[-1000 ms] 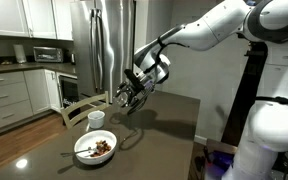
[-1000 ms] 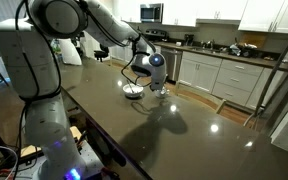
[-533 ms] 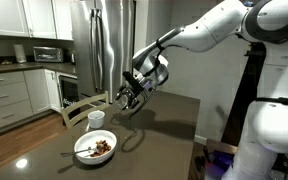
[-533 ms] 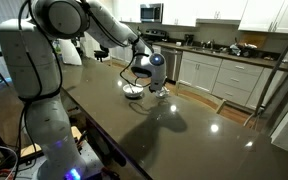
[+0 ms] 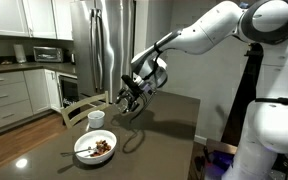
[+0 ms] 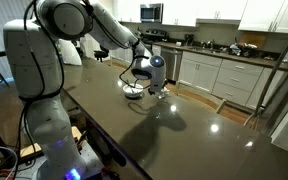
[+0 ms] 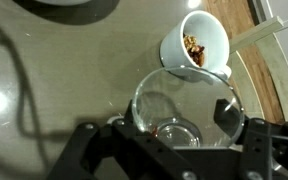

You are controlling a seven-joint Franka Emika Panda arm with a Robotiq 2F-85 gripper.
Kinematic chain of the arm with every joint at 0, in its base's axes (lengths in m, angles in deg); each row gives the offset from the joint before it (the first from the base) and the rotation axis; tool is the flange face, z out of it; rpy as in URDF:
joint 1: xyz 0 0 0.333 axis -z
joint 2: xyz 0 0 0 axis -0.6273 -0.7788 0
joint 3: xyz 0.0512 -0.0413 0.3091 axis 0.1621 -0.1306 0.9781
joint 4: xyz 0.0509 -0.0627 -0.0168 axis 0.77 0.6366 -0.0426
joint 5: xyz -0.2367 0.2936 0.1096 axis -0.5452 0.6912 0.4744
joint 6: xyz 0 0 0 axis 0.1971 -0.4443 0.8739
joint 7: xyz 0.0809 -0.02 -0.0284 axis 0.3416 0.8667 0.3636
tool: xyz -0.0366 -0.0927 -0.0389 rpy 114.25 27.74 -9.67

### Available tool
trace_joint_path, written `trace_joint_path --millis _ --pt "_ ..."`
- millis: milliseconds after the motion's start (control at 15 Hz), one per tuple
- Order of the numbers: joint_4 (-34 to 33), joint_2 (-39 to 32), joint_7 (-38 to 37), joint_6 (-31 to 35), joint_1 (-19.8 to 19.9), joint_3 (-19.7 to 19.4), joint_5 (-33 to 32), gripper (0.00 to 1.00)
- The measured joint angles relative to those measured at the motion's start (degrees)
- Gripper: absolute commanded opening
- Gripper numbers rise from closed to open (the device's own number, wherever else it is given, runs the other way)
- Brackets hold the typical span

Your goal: Pour the contents in the glass cup into the white bowl

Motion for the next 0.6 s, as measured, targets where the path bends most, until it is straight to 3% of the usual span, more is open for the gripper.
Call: trace_joint_path --millis 600 --pt "0.0 -1.9 -0.4 -1.8 -0.4 -0.5 0.0 0.54"
